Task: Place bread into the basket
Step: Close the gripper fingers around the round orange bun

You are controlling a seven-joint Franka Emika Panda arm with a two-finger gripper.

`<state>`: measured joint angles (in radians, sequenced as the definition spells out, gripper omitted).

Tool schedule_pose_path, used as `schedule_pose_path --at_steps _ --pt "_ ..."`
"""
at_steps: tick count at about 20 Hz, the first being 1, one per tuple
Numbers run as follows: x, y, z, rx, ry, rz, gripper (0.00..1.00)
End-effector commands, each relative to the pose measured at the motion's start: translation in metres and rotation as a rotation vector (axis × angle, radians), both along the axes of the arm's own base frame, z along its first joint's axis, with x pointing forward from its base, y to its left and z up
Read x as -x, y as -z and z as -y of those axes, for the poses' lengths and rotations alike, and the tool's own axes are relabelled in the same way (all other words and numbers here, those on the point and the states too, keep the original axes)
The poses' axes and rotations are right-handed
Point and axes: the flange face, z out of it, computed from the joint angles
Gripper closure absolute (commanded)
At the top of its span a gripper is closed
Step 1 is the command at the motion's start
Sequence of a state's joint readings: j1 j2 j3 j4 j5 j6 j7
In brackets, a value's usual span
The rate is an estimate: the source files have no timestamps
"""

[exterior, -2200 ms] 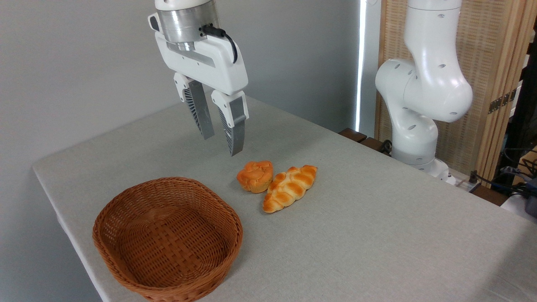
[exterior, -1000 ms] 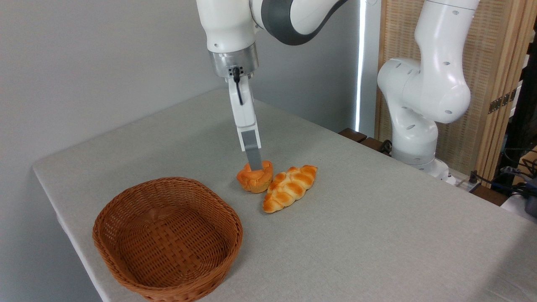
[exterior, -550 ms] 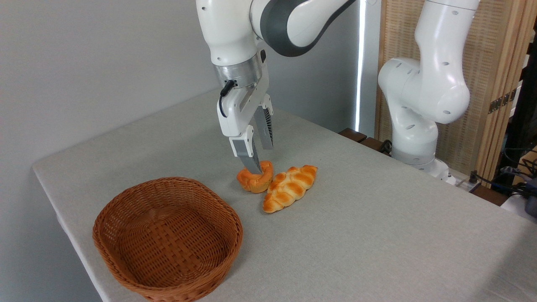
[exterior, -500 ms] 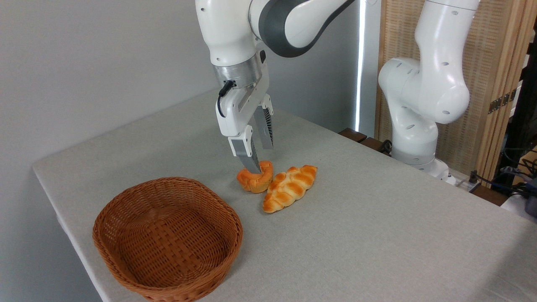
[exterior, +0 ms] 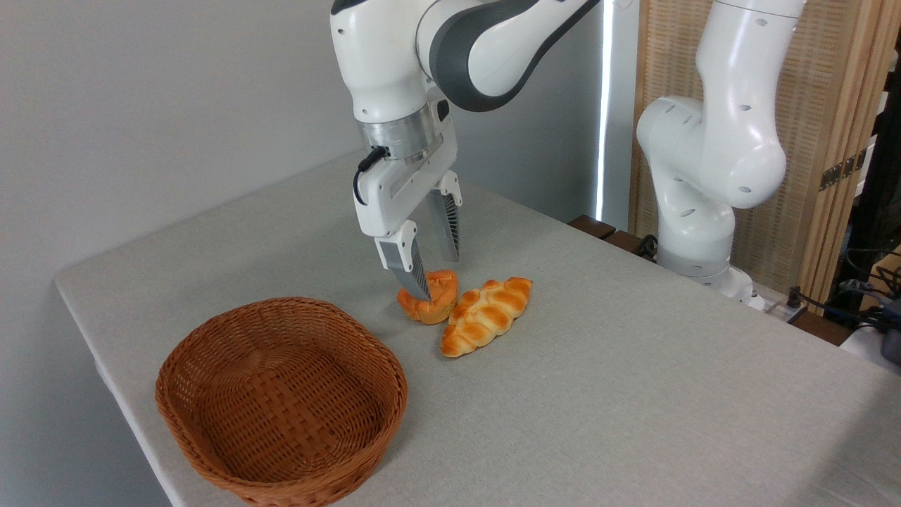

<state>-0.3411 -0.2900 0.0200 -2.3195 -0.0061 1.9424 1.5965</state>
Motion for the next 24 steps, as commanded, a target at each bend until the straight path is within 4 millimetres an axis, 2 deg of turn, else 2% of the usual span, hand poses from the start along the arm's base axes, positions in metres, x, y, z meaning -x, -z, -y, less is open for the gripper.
schedule_pose_path --at_steps 1,11,24 --pt "0.008 0.009 0.003 -0.019 0.047 0.008 0.00" --pt "0.004 0.017 0.006 -0.014 0.052 0.032 0.00" --pt "0.009 0.028 0.011 -0.015 0.066 0.032 0.00"
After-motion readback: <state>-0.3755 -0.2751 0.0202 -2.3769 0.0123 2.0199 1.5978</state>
